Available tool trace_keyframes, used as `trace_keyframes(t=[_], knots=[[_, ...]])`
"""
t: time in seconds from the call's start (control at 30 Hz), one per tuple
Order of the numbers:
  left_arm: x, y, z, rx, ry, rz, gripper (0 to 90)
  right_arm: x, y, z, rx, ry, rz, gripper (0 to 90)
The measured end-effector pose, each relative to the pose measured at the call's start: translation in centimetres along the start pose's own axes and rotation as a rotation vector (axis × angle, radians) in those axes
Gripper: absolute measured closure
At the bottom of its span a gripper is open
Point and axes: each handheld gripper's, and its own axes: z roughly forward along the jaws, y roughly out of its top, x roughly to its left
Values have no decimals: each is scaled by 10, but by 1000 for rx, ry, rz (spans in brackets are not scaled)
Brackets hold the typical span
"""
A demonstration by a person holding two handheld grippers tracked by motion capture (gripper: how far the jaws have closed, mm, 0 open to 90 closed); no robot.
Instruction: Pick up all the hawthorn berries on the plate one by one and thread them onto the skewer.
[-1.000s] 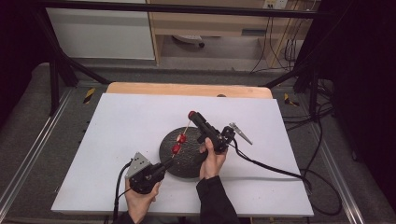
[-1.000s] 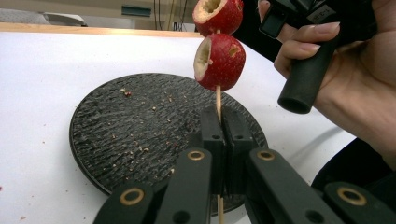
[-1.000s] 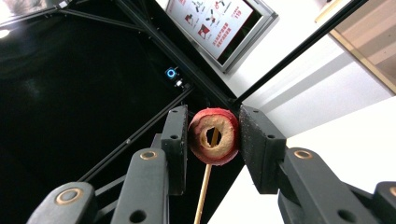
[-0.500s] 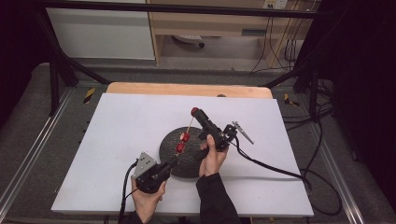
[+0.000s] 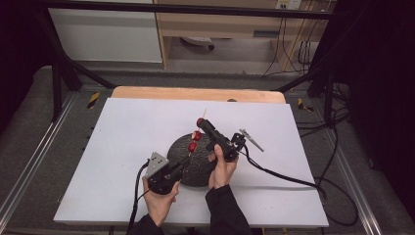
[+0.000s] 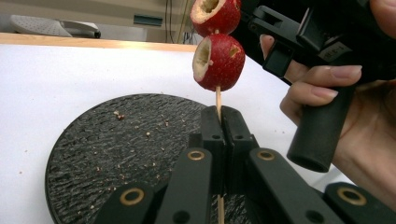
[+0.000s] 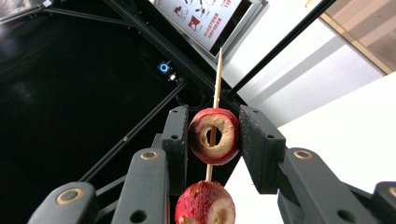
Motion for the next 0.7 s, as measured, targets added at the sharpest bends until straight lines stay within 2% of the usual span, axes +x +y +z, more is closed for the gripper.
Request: trace_keyframes(t=[0.13,0.27,0.4,0.53,0.7], knots=[[2,0,1,5,-9,-4,884,0,-1,0,16,-4,-13,643],[5,-1,-1,10,-21,-7,884,1,0,-2,48,-14,-52,634],[11,-3,-5,23,-24,-8,885,6,8,-5,77,-28,-113,511],[18,-4,-10,35,-24,-1,885,12,20,-10,138,-57,-205,388],[26,-4,-15,60,-23,16,884,10,31,-19,270,-104,-327,210]])
